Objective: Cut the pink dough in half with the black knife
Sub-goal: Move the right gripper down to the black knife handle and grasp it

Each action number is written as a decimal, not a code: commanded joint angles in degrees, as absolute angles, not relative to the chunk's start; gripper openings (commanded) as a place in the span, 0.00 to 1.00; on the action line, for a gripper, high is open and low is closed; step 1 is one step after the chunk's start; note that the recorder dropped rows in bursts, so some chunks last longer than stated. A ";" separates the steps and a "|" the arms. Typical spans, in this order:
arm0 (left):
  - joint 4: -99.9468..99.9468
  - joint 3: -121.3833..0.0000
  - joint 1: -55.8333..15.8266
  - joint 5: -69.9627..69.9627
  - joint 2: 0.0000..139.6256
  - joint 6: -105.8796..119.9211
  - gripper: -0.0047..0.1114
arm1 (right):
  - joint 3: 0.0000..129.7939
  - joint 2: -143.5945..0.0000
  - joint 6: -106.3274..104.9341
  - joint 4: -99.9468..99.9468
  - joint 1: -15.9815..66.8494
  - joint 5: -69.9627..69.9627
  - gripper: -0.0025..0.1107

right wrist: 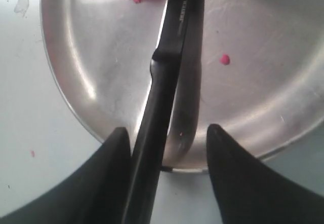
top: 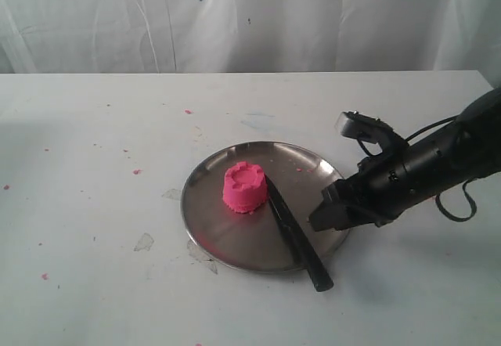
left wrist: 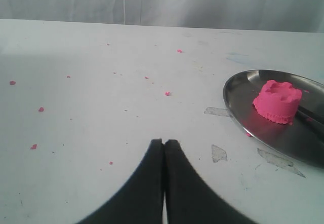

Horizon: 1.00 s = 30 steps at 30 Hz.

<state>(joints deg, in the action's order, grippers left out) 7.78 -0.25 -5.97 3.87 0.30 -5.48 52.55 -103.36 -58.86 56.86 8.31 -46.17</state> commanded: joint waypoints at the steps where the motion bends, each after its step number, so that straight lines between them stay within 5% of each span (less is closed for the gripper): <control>1: 8.16 0.00 -5.86 4.11 0.00 -5.63 0.04 | 54.28 -106.48 -60.40 57.05 9.69 -45.53 0.44; 16: 8.05 0.00 -5.86 4.11 0.00 -5.63 0.04 | 57.85 -114.81 -61.40 56.53 13.11 -46.09 0.48; 30: 8.05 0.00 -5.86 4.11 0.00 -5.63 0.04 | 57.95 -115.37 -55.81 53.48 13.11 -45.42 0.24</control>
